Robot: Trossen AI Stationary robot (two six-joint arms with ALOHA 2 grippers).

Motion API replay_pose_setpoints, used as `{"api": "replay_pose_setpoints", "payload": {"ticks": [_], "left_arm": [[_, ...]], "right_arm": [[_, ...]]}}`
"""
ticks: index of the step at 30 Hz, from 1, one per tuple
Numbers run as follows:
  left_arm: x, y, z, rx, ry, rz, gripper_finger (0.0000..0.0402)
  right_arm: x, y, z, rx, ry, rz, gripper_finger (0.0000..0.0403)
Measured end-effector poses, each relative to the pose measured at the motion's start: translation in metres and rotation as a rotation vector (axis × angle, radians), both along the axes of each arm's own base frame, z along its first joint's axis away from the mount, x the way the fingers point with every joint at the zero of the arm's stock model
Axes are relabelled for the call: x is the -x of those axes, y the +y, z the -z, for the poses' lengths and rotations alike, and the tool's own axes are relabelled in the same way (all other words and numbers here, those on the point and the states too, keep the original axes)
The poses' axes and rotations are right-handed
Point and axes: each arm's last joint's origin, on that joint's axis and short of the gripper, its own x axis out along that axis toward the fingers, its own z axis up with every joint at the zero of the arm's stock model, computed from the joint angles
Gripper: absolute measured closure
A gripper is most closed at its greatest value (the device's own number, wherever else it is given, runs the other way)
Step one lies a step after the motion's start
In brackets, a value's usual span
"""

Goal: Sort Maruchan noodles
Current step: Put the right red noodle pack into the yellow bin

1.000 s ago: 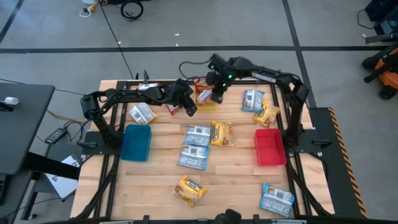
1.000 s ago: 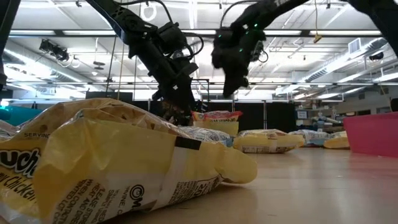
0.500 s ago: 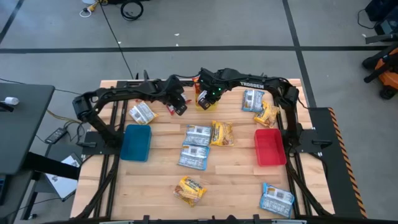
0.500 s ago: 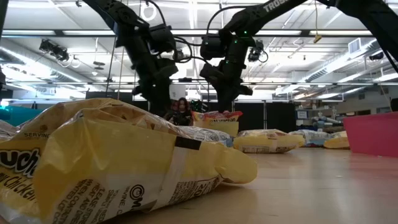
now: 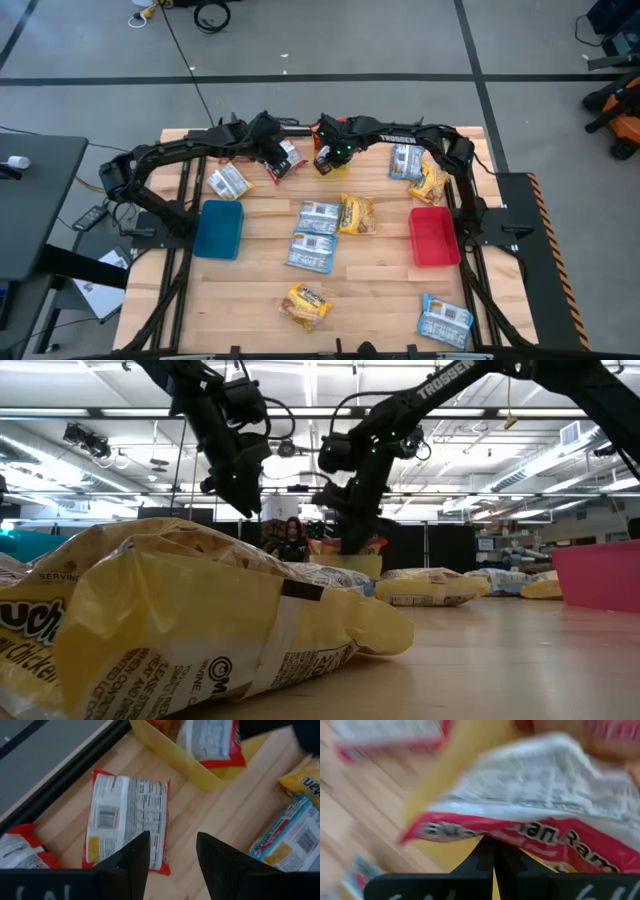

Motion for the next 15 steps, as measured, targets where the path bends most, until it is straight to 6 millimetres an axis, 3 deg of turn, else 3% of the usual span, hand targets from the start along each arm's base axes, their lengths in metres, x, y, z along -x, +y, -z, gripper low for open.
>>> {"api": "replay_pose_setpoints", "payload": {"ticks": [8, 15], "left_arm": [[0.004, -0.004, -0.004, 0.005, 0.006, 0.002, 0.0237], [0.003, -0.008, -0.004, 0.013, 0.014, 0.015, 0.0237]], "right_arm": [[0.000, -0.029, -0.009, 0.091, -0.136, 0.146, 0.0394], [0.018, -0.051, 0.003, 0.130, -0.097, 0.203, 0.0394]]}}
